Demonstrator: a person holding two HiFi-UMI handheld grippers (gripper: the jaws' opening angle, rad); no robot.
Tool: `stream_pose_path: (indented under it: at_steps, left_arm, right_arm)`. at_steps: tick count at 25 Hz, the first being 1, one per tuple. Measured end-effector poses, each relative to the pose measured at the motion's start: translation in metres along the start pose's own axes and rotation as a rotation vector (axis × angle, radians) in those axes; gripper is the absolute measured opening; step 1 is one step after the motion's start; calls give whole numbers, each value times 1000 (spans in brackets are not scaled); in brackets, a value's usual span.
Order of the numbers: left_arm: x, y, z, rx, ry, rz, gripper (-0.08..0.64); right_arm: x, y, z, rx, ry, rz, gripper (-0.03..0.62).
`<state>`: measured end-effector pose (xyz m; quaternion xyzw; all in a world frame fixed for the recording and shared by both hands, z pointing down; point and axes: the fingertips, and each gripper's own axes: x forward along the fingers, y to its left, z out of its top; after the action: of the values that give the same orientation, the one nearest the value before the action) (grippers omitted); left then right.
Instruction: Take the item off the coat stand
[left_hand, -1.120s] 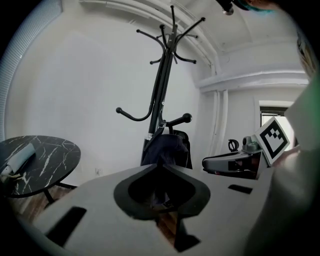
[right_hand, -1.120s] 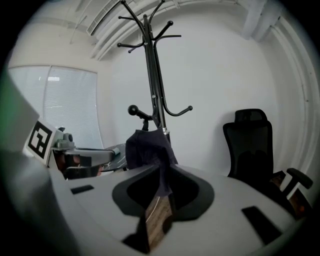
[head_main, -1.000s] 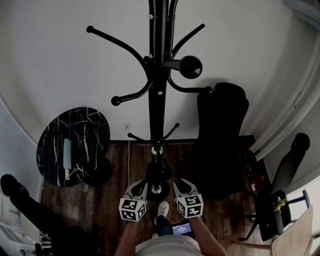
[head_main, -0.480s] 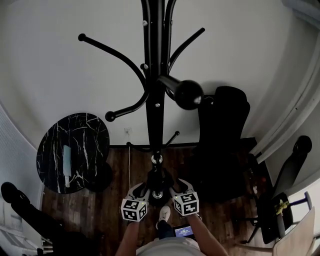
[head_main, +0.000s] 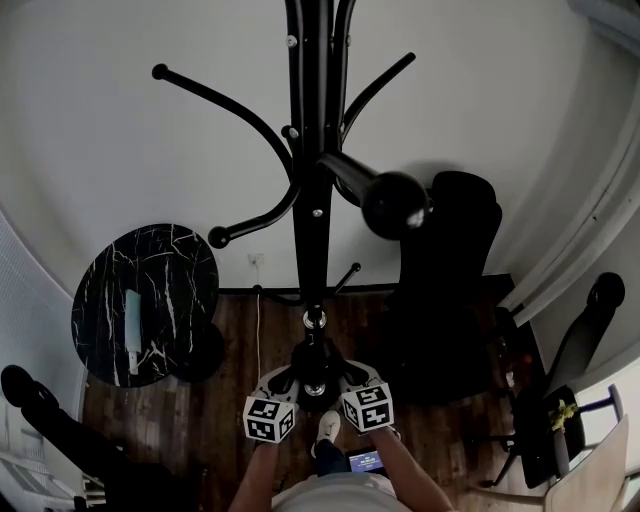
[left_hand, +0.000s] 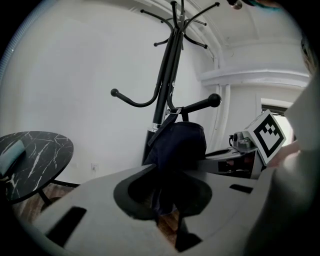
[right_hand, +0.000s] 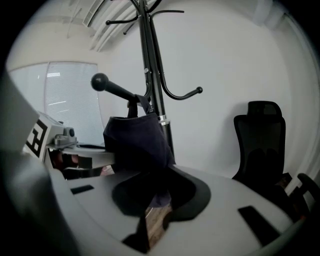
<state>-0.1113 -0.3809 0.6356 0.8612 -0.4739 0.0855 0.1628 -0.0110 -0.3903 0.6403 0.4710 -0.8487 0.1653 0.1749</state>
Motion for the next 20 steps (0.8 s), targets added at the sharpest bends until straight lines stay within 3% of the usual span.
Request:
stream_pose_path:
  at_steps: [14,20]
  left_arm:
    - [-15,-14,-5,-28,16,-44,32]
    - [-27,-23,-4,16,17,-36,32]
  right_arm:
    - [-19,8,0,-12,-19,3,34]
    - [-33,13,-1,-20,-28,0,33]
